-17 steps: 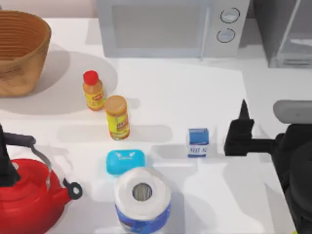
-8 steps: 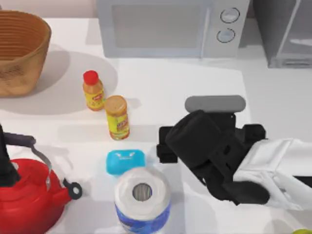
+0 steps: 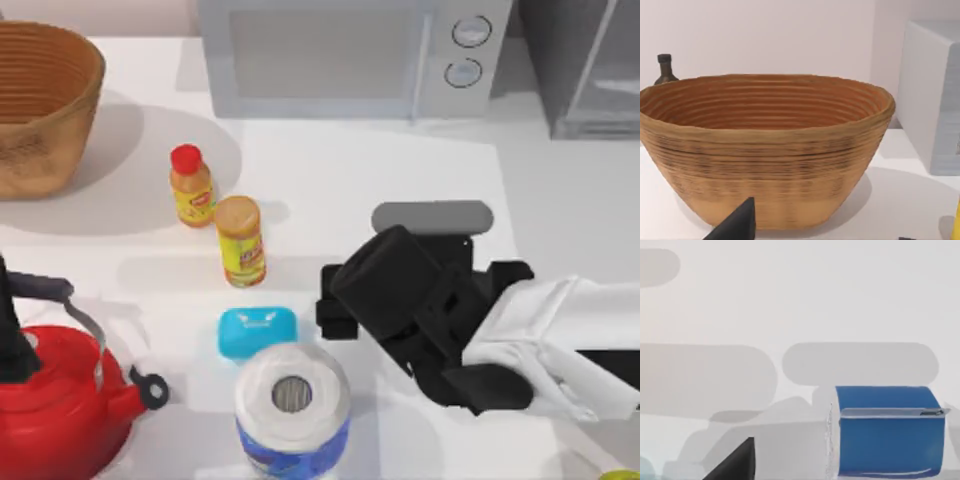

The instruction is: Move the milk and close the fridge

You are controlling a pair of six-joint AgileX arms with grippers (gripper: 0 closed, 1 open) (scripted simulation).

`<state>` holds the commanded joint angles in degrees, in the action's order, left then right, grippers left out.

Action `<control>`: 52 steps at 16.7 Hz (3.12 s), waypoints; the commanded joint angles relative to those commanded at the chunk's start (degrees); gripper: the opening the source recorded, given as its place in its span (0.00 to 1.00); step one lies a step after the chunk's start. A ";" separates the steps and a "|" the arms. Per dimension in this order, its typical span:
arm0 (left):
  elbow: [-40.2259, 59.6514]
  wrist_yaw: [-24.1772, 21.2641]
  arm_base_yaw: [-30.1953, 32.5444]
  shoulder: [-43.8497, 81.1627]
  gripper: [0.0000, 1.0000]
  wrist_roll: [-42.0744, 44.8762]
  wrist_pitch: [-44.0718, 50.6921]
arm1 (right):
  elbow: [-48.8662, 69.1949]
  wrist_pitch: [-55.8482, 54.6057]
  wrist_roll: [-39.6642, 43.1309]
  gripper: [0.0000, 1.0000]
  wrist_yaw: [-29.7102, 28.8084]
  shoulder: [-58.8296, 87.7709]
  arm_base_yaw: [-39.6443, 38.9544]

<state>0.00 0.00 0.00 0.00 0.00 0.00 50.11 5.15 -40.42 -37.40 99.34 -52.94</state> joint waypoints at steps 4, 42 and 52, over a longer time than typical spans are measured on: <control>0.00 0.00 0.00 0.00 1.00 0.00 0.00 | 1.15 -6.06 2.87 1.00 1.70 5.38 2.97; 0.00 0.00 0.00 0.00 1.00 0.00 0.00 | 4.27 -0.15 3.50 0.00 2.14 2.29 3.68; 0.00 0.00 0.00 0.00 1.00 0.00 0.00 | -4.91 -25.66 21.97 0.00 19.13 -8.55 20.86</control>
<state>0.00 0.00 0.00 0.00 0.00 0.00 45.20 -20.52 -18.46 -18.27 90.79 -32.08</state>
